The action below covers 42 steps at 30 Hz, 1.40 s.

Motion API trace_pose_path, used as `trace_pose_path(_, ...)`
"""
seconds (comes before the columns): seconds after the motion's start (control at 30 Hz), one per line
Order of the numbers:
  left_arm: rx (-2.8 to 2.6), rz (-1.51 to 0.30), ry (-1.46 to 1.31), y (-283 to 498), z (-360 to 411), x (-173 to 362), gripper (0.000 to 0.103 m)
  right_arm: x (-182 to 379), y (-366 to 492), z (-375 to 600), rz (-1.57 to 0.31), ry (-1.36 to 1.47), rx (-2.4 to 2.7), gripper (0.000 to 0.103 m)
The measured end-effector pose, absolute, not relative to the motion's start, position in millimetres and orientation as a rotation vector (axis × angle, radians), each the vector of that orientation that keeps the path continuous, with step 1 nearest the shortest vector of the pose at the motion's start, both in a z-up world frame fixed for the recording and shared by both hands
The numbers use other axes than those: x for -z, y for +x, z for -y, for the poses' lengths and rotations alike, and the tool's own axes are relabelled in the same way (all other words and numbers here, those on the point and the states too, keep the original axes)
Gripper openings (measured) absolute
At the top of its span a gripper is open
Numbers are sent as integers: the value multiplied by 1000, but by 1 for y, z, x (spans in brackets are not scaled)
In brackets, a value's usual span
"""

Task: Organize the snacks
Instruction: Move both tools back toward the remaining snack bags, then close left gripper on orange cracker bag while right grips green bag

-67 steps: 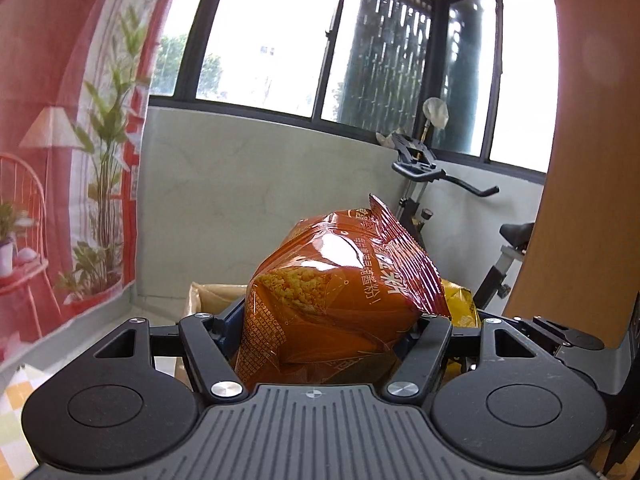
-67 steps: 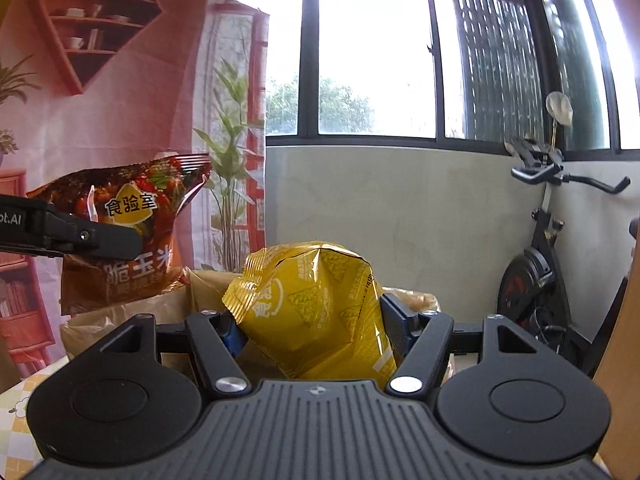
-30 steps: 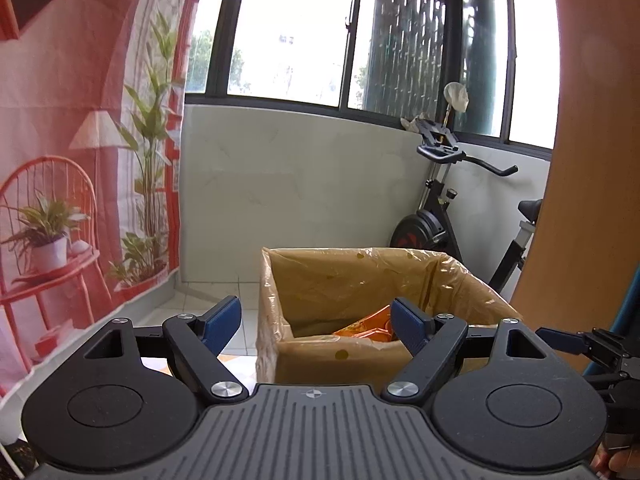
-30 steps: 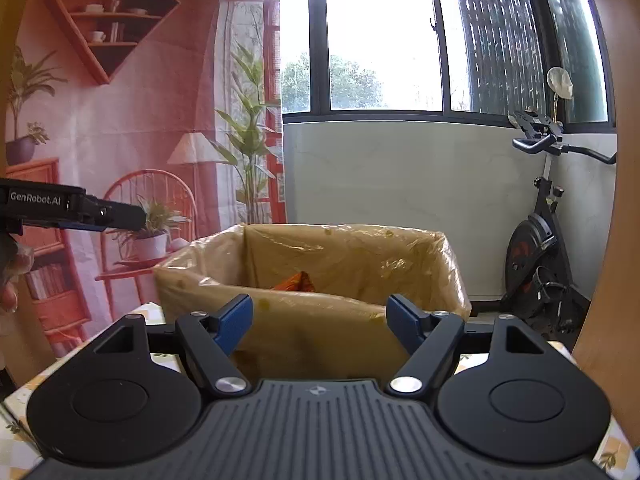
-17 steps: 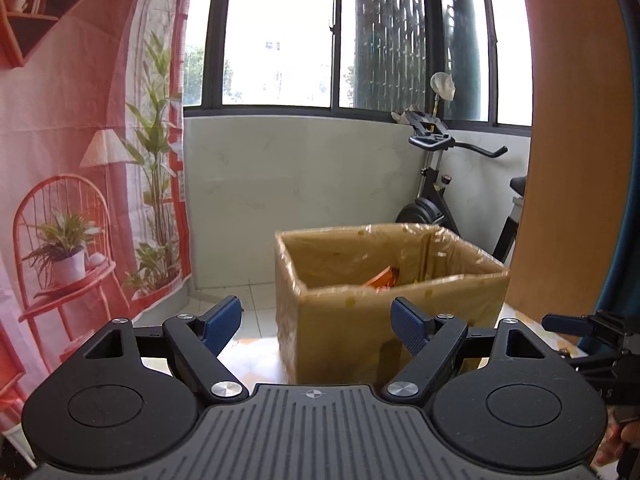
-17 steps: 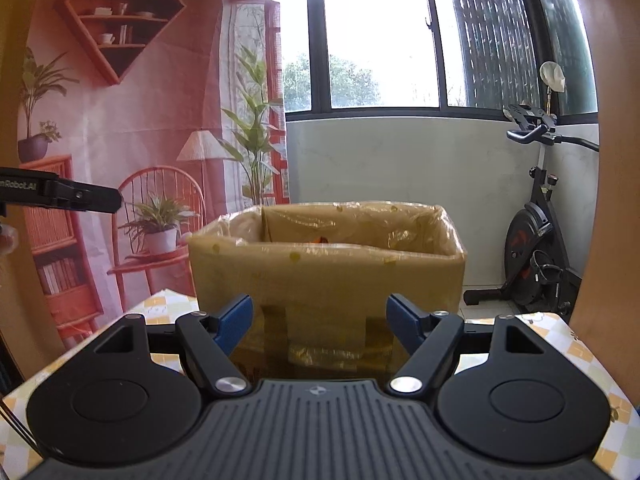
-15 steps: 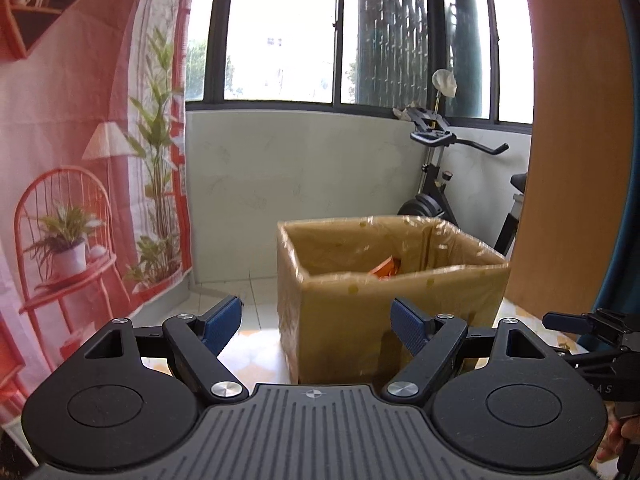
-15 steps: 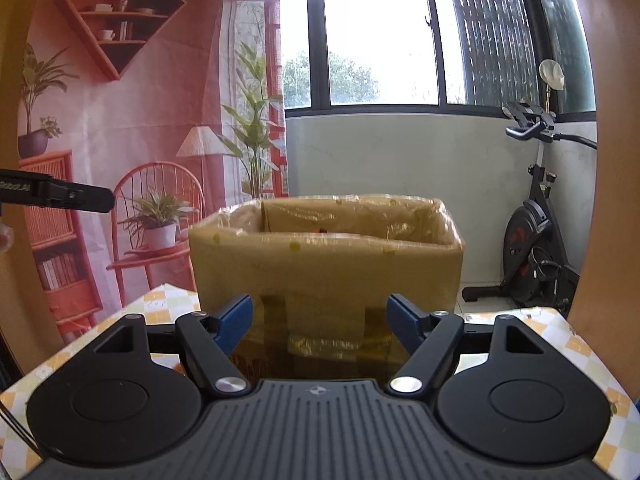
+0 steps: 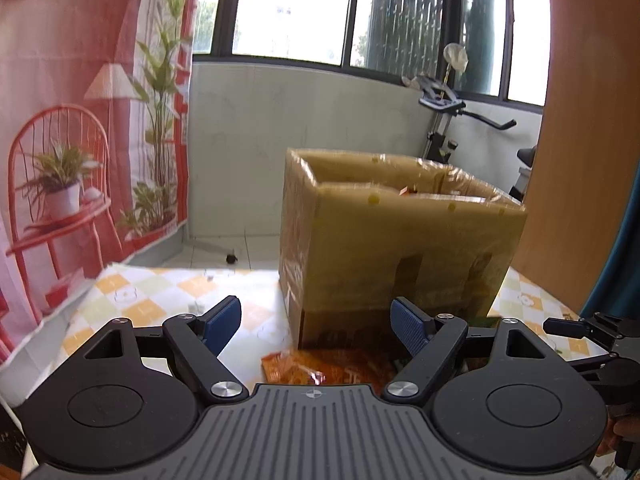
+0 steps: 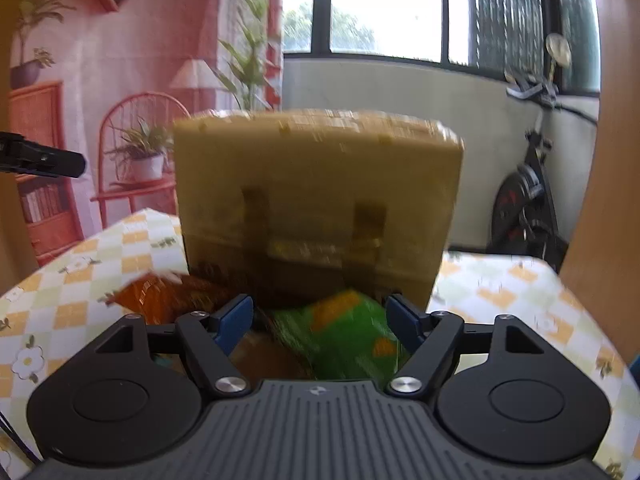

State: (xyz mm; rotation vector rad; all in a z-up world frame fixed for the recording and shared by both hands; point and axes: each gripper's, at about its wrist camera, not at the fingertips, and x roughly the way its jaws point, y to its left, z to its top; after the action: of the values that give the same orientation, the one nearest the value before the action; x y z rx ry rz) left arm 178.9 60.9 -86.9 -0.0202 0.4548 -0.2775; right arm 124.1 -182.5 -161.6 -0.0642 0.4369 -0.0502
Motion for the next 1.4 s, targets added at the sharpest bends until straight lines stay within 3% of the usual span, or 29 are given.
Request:
trace_pose_path(0.33, 297, -531, -49, 194, -61, 111, 84, 197, 144, 184, -534, -206, 112, 84)
trace_pose_path(0.67, 298, -612, -37, 207, -53, 132, 85, 210, 163, 195, -550, -202, 121, 86)
trace_pose_path(0.73, 297, -626, -43, 210, -52, 136, 85, 209, 164, 197, -541, -181, 112, 83)
trace_pose_path(0.8, 296, -636, -38, 213, -51, 140, 86, 210, 164, 198, -527, -162, 99, 73)
trace_pose_path(1.23, 241, -714, -143, 247, -57, 168, 86, 214, 159, 200, -504, -144, 99, 70)
trace_pose_path(1.4, 246, -726, -178, 248, -59, 178, 93, 214, 157, 201, -501, -144, 95, 70)
